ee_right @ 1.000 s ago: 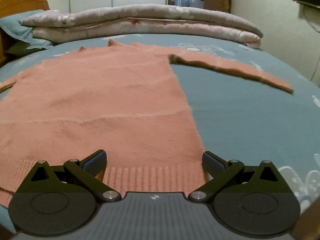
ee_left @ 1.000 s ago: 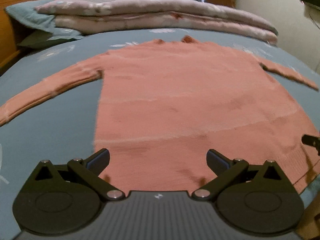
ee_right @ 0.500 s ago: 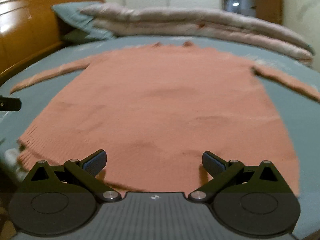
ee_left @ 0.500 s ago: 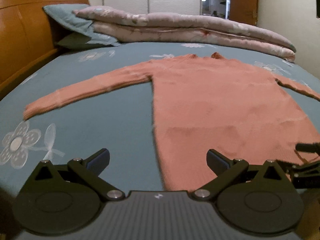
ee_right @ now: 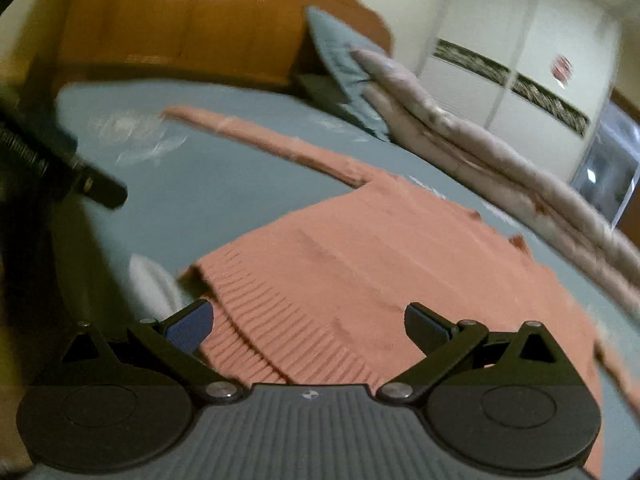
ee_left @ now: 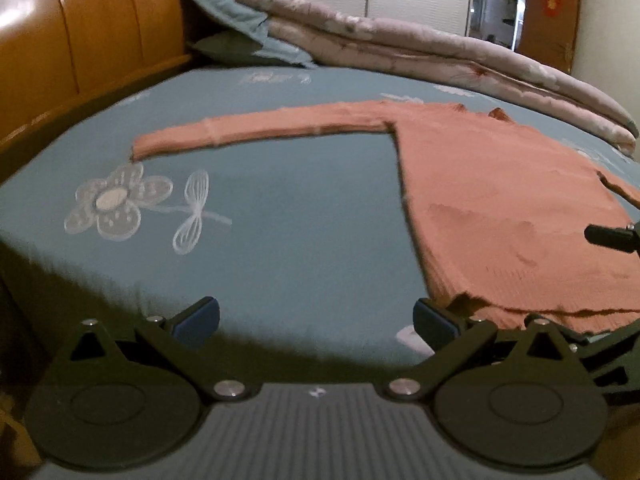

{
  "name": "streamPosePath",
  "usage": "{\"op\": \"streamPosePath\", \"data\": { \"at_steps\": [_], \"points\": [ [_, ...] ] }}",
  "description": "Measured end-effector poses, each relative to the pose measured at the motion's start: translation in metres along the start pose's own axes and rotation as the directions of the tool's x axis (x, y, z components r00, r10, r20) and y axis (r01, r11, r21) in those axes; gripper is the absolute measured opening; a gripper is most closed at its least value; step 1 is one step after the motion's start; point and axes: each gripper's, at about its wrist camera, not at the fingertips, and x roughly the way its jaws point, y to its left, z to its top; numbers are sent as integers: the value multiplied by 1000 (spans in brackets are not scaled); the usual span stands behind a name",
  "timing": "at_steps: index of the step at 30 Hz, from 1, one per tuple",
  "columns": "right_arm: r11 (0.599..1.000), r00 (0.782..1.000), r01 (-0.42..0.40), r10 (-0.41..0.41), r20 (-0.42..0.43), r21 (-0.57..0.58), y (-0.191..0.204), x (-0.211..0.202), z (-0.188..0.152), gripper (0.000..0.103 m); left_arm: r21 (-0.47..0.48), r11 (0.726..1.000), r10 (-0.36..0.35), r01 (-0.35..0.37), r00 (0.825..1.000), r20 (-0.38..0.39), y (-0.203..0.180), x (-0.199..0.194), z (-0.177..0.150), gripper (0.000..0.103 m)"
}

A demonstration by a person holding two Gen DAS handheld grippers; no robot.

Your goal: Fold clothes

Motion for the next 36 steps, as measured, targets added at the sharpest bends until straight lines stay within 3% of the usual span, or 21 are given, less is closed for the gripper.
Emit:
{"op": "streamPosePath", "data": {
  "at_steps": [6, 8, 13, 16, 22, 24, 29, 31, 33, 36],
  "points": [
    [995, 998, 49, -53, -37, -92, 8, 26, 8, 103, -34, 999, -14, 13, 1000, -17, 2, 7, -9, 102],
    [993, 998, 20, -26, -58, -115, 15, 32, 9, 103, -35, 999, -16, 15, 1000, -24, 3, 8, -10, 102],
    [988, 998, -63, 62, -14, -142, 33, 24, 16, 103, -51, 998, 22, -24, 999, -39, 9, 15, -9, 102],
    [995, 997, -78, 79, 7, -66, 21, 15, 19, 103, -67, 998, 6, -8, 1000, -27, 11, 15, -7, 102],
    [999, 999, 24, -22, -45, 39, -1, 29, 10, 103, -37, 999, -10, 8, 999, -38, 2, 22, -5, 102],
    [998, 996, -12, 17, -84, 61, 5, 39, 5, 103, -25, 999, -26, 25, 999, -38, -2, 21, -3, 102],
    [985, 996, -70, 79, -50, 158, -8, 17, -2, 103, -10, 998, -70, 70, 997, -32, -12, 19, 3, 102],
    [980, 997, 39, -25, -77, 194, -25, 4, -16, 103, 10, 994, -109, 109, 993, -39, -24, 23, 5, 102],
    [963, 983, 164, -140, -121, 215, -45, -8, -36, 103, 57, 985, -158, 161, 986, -48, -42, 30, 7, 102],
    [901, 924, 361, -308, -228, 242, -80, -21, -73, 103, 148, 966, -207, 213, 977, -55, -77, 38, 8, 102]
  ]
}}
